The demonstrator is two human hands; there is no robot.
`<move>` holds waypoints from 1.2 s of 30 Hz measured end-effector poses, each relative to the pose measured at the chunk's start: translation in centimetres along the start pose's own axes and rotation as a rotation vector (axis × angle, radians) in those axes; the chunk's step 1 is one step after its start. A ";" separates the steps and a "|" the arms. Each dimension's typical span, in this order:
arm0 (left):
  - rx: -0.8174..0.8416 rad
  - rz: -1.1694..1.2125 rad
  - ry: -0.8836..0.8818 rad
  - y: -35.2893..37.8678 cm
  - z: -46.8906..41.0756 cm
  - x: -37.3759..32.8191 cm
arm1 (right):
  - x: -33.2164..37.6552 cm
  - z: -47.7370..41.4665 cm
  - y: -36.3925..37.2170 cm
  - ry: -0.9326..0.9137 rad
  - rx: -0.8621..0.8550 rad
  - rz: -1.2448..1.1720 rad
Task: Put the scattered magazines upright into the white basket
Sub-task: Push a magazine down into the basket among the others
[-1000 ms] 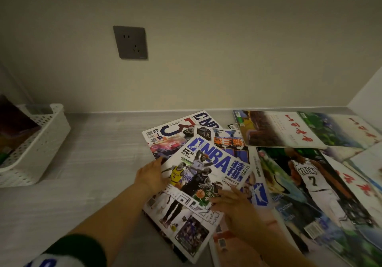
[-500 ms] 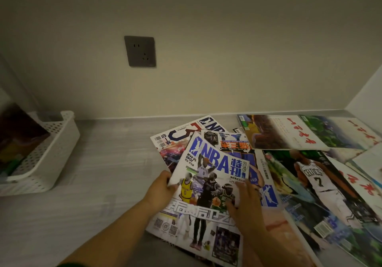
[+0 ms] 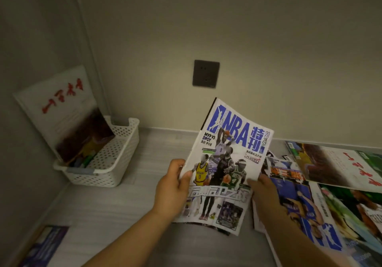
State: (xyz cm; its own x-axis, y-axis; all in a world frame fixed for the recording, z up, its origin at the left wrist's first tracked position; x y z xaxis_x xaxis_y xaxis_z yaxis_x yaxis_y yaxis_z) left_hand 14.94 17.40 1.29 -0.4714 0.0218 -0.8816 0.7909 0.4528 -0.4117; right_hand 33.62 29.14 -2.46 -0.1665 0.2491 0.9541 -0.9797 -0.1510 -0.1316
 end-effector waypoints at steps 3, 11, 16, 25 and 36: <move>-0.147 -0.014 0.030 -3.9 -0.3 0.7 | 3.1 0.3 4.1 -0.104 0.065 -0.006; -0.375 0.085 0.076 -15.1 -0.4 2.2 | 10.6 2.1 16.6 -0.467 0.121 0.093; -0.489 0.116 0.073 -21.4 -1.1 2.8 | 15.6 2.1 22.6 -0.631 0.149 0.102; -0.647 0.093 -0.006 -25.3 -1.0 5.8 | 18.6 0.9 31.4 -0.626 0.273 0.097; -0.642 0.048 -0.070 -26.2 -3.5 8.1 | 18.9 -2.2 37.1 -0.590 0.265 0.022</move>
State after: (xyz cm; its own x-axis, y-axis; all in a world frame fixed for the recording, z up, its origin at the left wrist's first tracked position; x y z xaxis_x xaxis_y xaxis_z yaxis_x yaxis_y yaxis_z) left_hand -10.95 8.81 5.75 -0.3972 0.0067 -0.9177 0.4092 0.8964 -0.1706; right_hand -6.16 30.34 10.07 -0.0231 -0.3130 0.9495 -0.9034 -0.4001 -0.1539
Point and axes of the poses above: each hand's wrist, its own z-axis away from the middle knuckle, its own y-axis out of the palm, x = y × z, the point moved 3 cm from there along -z, towards the middle knuckle, and after that the axes turned 7 degrees about x, right-handed, at the moved point
